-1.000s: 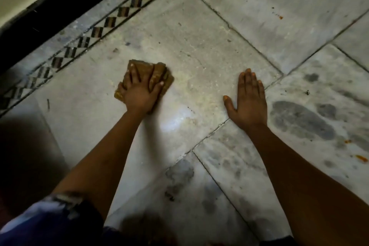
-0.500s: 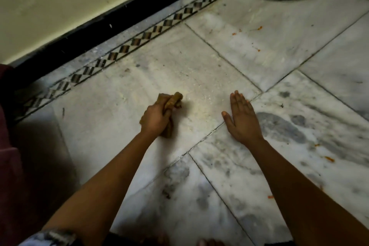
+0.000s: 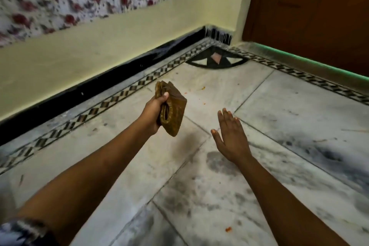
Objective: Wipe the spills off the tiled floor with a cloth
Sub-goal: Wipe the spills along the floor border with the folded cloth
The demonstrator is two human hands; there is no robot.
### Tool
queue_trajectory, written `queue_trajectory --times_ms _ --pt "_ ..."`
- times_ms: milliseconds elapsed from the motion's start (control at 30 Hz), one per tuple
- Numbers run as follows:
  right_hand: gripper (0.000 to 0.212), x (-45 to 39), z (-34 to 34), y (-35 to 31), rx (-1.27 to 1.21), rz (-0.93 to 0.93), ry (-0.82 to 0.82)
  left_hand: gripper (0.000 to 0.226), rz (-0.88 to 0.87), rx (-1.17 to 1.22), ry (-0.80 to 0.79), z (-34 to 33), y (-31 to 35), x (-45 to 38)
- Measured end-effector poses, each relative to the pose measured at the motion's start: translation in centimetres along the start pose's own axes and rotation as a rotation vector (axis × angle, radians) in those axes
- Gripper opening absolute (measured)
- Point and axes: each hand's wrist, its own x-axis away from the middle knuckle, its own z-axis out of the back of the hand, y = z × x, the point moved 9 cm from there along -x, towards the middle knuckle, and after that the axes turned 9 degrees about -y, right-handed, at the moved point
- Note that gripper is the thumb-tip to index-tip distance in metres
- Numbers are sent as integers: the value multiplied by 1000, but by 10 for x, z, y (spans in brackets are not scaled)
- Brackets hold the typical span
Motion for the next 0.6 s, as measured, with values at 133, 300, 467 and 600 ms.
queue_trajectory --times_ms 133,300,467,600 --pt "62 -6 13 15 -1 -20 -4 37 36 -189 33 -24 32 -8" --pt "62 -23 18 31 -4 -37 -5 40 25 -343 45 -26 62 -18" --pt "62 -41 3 35 1 -76 -34 40 19 -393 95 6 67 -31" --pt "63 -51 -13 40 39 -99 -55 40 25 -370 112 27 51 -58"
